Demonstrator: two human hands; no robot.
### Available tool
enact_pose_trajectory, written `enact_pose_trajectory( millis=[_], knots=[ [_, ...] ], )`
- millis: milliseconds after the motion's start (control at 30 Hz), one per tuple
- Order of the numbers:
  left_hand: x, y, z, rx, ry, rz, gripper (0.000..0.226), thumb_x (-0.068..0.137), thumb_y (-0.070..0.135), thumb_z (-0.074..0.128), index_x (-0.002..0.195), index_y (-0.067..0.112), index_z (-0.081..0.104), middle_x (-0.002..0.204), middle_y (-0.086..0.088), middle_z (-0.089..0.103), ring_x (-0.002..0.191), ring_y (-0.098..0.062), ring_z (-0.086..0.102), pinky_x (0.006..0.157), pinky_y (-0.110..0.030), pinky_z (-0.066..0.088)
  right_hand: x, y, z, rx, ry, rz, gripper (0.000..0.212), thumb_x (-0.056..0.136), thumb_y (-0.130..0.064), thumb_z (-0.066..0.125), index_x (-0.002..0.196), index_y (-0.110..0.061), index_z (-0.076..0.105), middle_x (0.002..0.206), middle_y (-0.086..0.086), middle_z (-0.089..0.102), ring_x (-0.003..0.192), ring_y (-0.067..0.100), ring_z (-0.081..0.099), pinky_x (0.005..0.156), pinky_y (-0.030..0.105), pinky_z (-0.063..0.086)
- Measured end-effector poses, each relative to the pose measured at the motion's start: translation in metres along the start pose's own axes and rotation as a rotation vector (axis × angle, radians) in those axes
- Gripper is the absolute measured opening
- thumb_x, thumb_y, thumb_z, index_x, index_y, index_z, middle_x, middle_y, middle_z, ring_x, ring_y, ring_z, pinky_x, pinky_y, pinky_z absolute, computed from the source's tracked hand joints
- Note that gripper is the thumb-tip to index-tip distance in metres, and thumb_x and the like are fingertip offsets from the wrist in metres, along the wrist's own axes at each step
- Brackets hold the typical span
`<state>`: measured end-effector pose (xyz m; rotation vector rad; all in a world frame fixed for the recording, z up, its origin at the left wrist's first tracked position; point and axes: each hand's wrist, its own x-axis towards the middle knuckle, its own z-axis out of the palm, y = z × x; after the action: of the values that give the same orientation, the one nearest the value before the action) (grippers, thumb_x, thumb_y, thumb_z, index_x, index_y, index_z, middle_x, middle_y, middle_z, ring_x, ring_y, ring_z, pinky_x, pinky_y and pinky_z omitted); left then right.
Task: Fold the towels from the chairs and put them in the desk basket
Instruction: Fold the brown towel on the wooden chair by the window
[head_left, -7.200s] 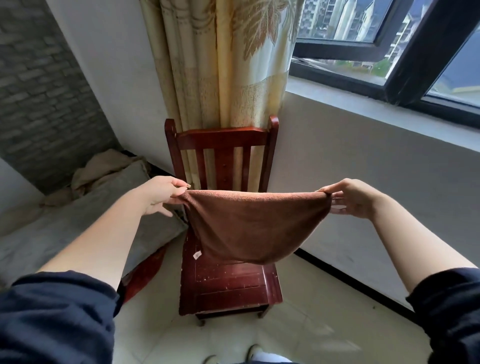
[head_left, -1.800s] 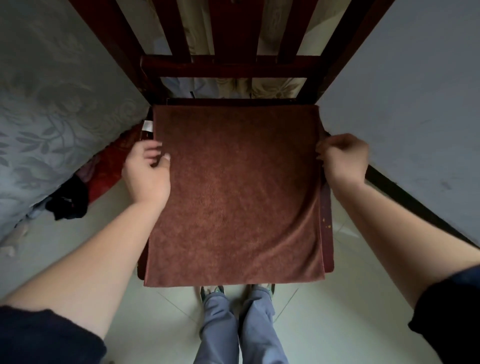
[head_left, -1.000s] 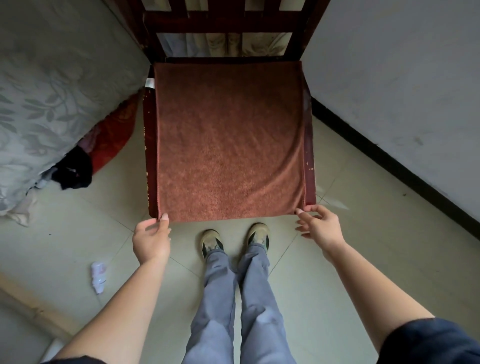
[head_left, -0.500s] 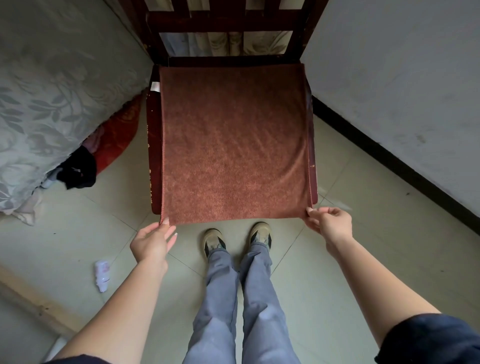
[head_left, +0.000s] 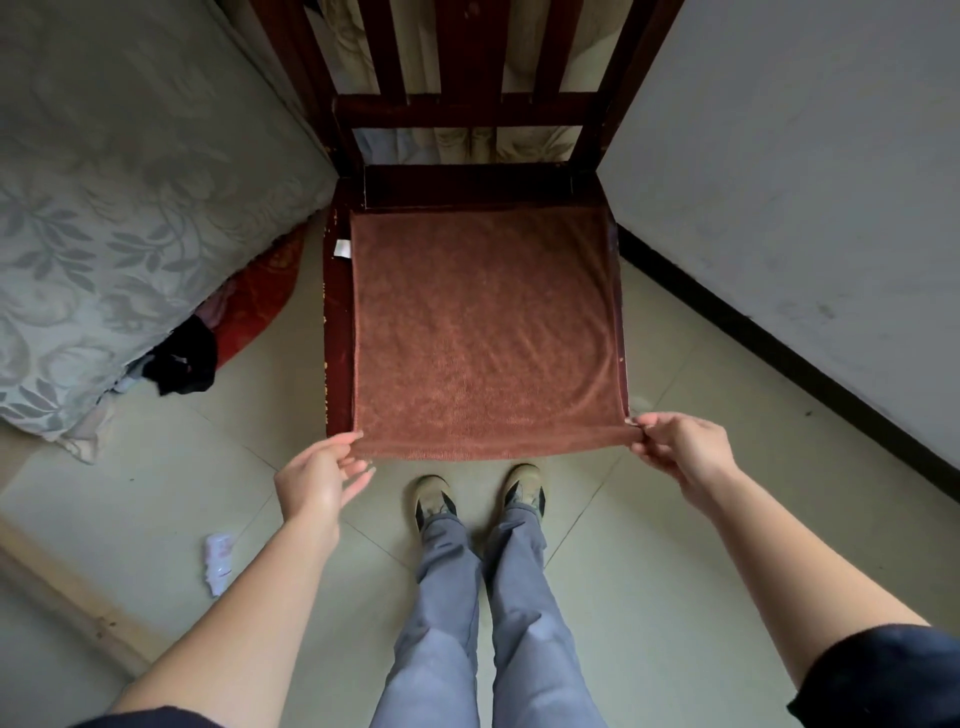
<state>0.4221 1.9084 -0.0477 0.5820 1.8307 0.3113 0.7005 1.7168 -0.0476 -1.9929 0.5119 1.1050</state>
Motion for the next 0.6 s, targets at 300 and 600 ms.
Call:
enact_pose_trajectory(
  millis=[300,600],
  knots=[
    [0.016,0.087,0.030,0.118,-0.212,0.217,0.021,0.083,-0.006,0.057,0.095,0.006,0.070,0.090,-0.012,0.069,0.085,-0.022,0.070,0.084,-0.035,0.055,0.023,-0.084,0.016,0.156,-0.134,-0.031,0.021,0.084,0.011,0.051,0.085,-0.001,0.068,0.076,0.016,0.071,0.064,0.018,0.069,0.057,0.019,0.058],
    [0.044,0.131,0.064,0.242,-0.186,0.340,0.029,0.087,-0.003,0.062,0.115,0.001,0.066,0.091,-0.011,0.070,0.084,-0.020,0.070,0.078,-0.031,0.055,0.060,-0.130,0.040,0.173,-0.260,-0.103,0.020,0.076,0.012,0.053,0.088,0.006,0.067,0.095,0.016,0.071,0.085,0.019,0.071,0.071,0.018,0.057]
  ],
)
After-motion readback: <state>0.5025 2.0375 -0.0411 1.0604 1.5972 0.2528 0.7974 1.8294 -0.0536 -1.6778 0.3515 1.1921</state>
